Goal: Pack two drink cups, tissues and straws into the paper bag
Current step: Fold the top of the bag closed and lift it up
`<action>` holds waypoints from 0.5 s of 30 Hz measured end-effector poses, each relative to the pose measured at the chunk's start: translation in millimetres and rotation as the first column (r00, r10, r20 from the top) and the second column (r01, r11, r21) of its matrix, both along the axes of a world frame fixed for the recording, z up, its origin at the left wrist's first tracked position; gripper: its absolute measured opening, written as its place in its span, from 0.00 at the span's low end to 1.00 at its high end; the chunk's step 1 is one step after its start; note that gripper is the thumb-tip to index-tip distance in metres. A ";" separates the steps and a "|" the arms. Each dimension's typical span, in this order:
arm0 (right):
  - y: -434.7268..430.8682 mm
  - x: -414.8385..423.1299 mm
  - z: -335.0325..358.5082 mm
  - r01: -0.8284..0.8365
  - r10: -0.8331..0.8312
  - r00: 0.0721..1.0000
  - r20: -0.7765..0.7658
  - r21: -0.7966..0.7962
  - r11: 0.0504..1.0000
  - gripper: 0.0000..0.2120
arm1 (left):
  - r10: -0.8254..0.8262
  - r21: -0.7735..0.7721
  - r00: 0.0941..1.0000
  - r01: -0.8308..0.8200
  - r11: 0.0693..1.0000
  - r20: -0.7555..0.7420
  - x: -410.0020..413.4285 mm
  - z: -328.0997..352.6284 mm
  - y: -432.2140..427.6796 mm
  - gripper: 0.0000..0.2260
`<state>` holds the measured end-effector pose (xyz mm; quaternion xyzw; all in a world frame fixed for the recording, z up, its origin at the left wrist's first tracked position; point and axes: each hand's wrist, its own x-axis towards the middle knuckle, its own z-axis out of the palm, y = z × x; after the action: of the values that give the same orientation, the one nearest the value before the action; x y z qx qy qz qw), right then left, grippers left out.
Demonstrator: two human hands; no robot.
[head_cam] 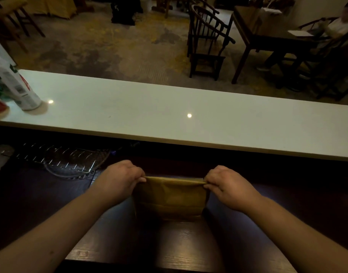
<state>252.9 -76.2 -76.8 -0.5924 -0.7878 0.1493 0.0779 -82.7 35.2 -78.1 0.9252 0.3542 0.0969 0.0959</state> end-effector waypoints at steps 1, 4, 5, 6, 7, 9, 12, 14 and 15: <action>3.2 -0.1 14.4 -0.017 0.017 1.000 -0.009 0.005 1.000 0.09 | -0.011 0.019 1.000 0.011 1.000 0.003 0.2 15.5 4.6 0.18; 19.5 1.5 67.8 -0.035 0.036 0.999 -0.026 0.039 0.999 0.07 | 0.002 0.037 1.000 -0.002 0.999 -0.013 3.3 71.0 24.2 0.18; 26.7 2.2 87.1 -0.028 0.029 1.000 -0.011 0.048 0.998 0.06 | 0.015 0.031 1.000 -0.015 0.999 -0.025 4.2 90.8 31.9 0.18; 34.3 3.2 106.5 -0.017 0.016 1.000 0.012 0.055 0.998 0.04 | 0.022 0.044 1.000 -0.020 0.999 -0.023 5.3 109.5 39.5 0.17; 42.3 4.5 125.5 -0.003 0.001 1.000 0.029 0.065 0.998 0.04 | 0.027 0.073 1.000 -0.026 0.997 -0.010 6.7 128.0 47.7 0.15; 60.4 6.4 163.0 0.027 -0.032 0.999 0.043 0.099 0.995 0.04 | 0.041 0.118 0.999 -0.042 0.992 0.009 12.4 165.8 64.0 0.09; 90.8 8.4 209.9 0.095 -0.103 0.992 0.076 0.105 0.990 0.03 | 0.095 0.180 0.995 -0.086 0.980 -0.040 25.5 214.6 91.1 0.07; 111.3 9.8 230.7 0.152 -0.159 0.986 0.057 0.114 0.982 0.03 | 0.129 0.204 0.989 -0.113 0.972 -0.065 33.4 237.1 109.6 0.07; 120.9 11.0 237.0 0.174 -0.181 0.982 0.049 0.128 0.977 0.03 | 0.146 0.209 0.987 -0.130 0.969 -0.063 36.8 244.6 118.2 0.08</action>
<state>263.9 44.7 160.2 -0.6587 -0.7415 0.0751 0.1034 -45.9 153.3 166.6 0.9064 0.4092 0.1028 -0.0202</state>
